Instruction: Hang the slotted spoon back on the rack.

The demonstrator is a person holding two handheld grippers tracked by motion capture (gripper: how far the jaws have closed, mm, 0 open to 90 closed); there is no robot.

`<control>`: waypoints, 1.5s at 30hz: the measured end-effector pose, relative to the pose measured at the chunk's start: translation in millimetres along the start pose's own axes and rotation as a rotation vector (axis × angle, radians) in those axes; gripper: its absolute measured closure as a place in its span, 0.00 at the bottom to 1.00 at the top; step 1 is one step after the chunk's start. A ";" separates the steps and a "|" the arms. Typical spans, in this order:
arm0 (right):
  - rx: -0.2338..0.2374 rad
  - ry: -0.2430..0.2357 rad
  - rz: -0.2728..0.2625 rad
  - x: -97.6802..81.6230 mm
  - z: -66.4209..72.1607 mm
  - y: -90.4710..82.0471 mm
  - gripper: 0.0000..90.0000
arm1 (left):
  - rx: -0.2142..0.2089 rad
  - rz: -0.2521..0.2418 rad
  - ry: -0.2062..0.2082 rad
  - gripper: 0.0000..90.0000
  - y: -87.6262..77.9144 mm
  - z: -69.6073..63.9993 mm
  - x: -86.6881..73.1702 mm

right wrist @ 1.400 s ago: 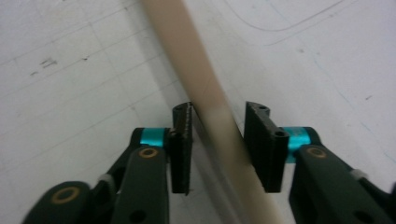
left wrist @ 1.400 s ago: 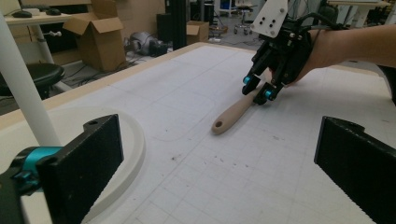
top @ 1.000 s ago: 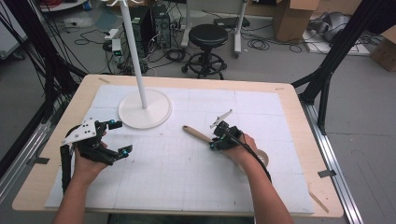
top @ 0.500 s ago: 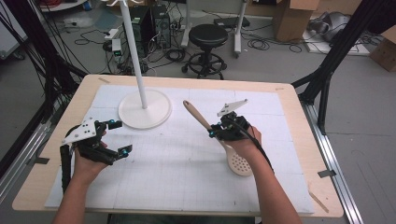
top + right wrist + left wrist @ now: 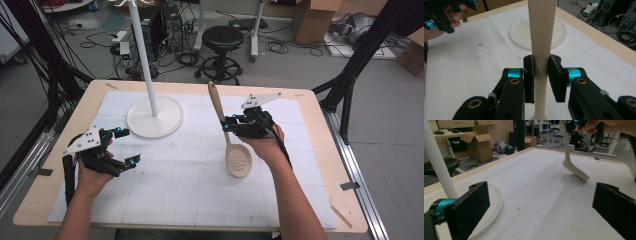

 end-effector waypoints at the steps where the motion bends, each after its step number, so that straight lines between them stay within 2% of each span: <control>1: 0.001 0.000 -0.004 1.1 0.1 -0.8 0.85 | 0.000 -0.001 0.000 0.02 -0.1 0.1 0.0; 12: 0.028 0.001 -0.085 17.1 0.0 -8.4 0.85 | -0.001 0.004 0.000 0.02 0.4 0.0 -0.5; 19: 0.033 -0.028 -0.071 41.9 -0.4 -5.0 0.85 | 0.001 -0.001 -0.003 0.02 0.4 0.0 -0.4; 26: 0.063 -0.025 -0.067 69.8 -8.3 7.8 0.85 | 0.000 -0.006 -0.001 0.02 -1.5 0.6 0.9; 32: 0.077 -0.051 -0.044 93.2 -13.2 19.4 0.85 | -0.006 -0.013 0.001 0.02 -2.1 0.7 2.0; 38: 0.097 -0.071 -0.061 118.7 -17.9 30.8 0.85 | -0.004 -0.019 -0.001 0.02 -3.4 0.7 3.4; 45: 0.116 -0.104 -0.057 151.3 -13.2 48.7 0.85 | -0.006 -0.020 0.000 0.02 -2.6 1.0 2.8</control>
Point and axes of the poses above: each handheld gripper's, and its own axes: y roughly forward along the jaws, x roughly out of its top, z roughly to its left, the point moved 2 cm from there along y, roughly forward along the jaws, and after that the axes turned 9 degrees about -z, right-handed, at the moved point
